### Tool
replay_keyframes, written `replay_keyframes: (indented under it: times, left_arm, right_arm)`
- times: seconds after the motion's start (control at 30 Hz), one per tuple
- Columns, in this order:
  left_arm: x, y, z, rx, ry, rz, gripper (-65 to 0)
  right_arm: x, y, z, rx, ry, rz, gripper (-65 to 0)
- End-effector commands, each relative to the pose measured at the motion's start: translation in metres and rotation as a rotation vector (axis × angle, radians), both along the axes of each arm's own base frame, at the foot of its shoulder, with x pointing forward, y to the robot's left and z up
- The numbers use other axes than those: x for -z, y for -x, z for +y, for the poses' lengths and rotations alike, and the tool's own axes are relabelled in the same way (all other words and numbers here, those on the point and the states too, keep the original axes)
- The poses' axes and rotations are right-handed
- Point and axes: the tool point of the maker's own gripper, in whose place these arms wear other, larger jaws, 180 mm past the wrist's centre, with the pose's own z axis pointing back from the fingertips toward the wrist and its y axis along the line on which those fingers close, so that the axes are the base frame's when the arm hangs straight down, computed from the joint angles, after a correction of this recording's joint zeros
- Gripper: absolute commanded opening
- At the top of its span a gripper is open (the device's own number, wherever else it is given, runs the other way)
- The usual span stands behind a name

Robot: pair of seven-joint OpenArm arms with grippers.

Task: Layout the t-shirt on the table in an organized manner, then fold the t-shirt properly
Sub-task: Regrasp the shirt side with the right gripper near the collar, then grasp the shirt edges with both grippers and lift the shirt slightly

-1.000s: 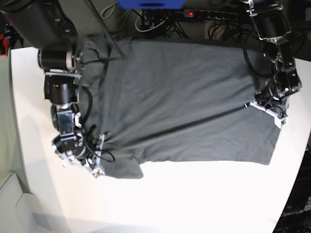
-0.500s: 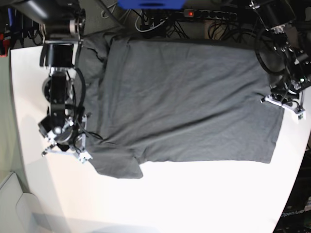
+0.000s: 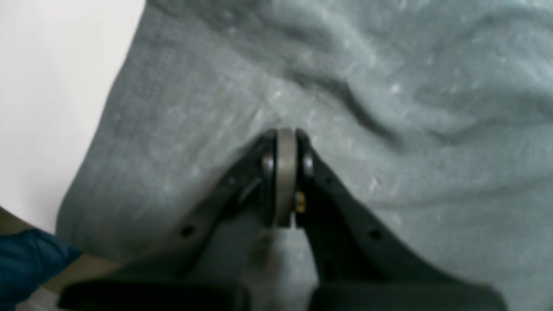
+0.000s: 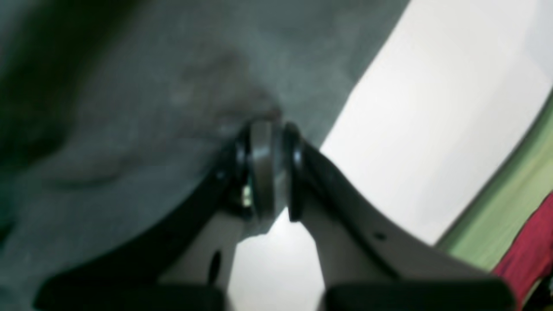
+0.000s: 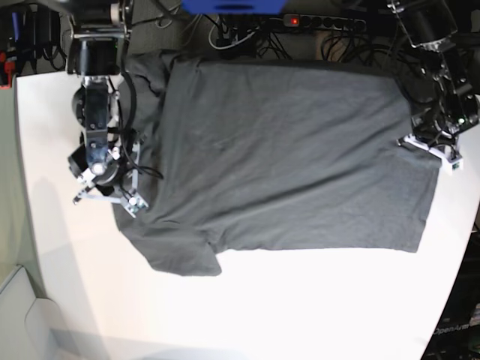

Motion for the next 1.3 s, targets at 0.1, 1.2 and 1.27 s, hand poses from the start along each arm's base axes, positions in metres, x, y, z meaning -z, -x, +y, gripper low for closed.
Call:
replay_keyframes:
  times: [0.1,1.2,1.27]
  left_arm:
    - [0.005,-0.014,-0.001,0.021,-0.018,-0.032,-65.0]
    - [-0.045,-0.096,-0.047,0.106,0.086,-0.103,-65.0]
    - [-0.066,-0.100,-0.045,0.097,0.084,-0.162,-65.0]
  right_arm:
    - [0.019,-0.012,-0.005,0.040,-0.093,0.037,-58.4]
    - [-0.101,-0.172,-0.048,0.127,-0.241,-0.438,-58.2]
    - [-0.116,-0.177,-0.032,0.102,-0.254,-0.485,-58.1]
